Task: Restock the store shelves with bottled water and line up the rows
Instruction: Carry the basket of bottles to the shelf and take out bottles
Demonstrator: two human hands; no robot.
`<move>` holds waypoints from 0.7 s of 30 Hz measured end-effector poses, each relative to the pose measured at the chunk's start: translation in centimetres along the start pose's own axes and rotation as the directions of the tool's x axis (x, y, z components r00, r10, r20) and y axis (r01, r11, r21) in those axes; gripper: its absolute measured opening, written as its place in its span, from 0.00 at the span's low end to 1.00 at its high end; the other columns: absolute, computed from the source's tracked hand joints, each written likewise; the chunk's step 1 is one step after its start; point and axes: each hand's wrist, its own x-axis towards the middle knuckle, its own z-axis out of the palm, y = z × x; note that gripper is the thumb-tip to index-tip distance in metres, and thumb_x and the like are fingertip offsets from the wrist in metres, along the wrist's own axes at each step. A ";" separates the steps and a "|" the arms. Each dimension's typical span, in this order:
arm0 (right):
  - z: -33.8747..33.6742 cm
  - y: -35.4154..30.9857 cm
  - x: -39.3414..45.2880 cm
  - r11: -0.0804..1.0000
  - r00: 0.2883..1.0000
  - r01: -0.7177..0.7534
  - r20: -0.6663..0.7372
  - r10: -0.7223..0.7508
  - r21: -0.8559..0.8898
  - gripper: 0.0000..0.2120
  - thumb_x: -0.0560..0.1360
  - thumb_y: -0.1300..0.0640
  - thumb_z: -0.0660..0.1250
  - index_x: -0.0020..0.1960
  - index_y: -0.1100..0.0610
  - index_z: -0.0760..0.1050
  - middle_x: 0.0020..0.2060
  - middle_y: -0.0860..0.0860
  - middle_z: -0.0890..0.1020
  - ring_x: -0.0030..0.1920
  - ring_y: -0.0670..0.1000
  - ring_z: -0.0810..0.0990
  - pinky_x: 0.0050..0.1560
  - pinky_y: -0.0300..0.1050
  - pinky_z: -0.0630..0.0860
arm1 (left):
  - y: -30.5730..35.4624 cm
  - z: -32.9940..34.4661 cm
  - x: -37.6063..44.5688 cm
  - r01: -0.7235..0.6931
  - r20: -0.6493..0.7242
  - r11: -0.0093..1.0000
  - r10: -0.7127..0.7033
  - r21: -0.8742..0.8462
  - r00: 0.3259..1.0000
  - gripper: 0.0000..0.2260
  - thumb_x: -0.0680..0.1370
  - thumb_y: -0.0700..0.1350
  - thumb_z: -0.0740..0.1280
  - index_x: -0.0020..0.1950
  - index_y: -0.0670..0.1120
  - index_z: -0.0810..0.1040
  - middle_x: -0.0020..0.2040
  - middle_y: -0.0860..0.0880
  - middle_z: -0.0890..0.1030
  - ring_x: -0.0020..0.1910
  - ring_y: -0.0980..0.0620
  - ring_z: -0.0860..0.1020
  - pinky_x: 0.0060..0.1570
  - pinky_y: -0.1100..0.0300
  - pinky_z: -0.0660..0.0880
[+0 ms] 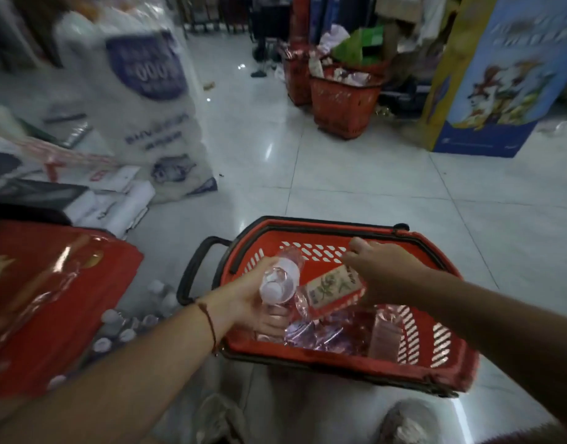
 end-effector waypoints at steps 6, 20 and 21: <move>-11.2 -4.6 -2.4 0.902 0.875 0.315 -0.278 -0.397 -0.296 0.38 0.66 0.33 0.72 0.72 0.45 0.67 0.64 0.46 0.73 0.59 0.48 0.76 0.61 0.47 0.72 | -4.1 -0.3 -13.8 -0.319 0.223 0.874 0.415 -0.367 0.882 0.30 0.71 0.65 0.65 0.58 0.42 0.84 0.62 0.40 0.81 0.58 0.35 0.80 0.64 0.31 0.68; -24.7 -22.4 -3.2 0.647 0.556 0.757 -0.609 -0.566 0.089 0.65 0.60 0.46 0.83 0.80 0.39 0.39 0.80 0.42 0.43 0.76 0.52 0.58 0.69 0.51 0.67 | -16.0 -5.6 -36.3 -0.784 -0.408 0.448 0.678 -0.430 0.611 0.27 0.72 0.62 0.64 0.55 0.40 0.84 0.59 0.42 0.82 0.58 0.38 0.81 0.65 0.38 0.70; -24.3 -23.6 -2.7 0.612 0.616 0.754 -0.582 -0.530 0.240 0.69 0.60 0.48 0.84 0.78 0.36 0.33 0.80 0.42 0.45 0.74 0.51 0.64 0.66 0.49 0.71 | -16.2 -6.0 -37.2 -0.781 -0.398 0.454 0.681 -0.429 0.615 0.29 0.74 0.63 0.61 0.52 0.38 0.85 0.57 0.41 0.83 0.54 0.38 0.82 0.65 0.38 0.69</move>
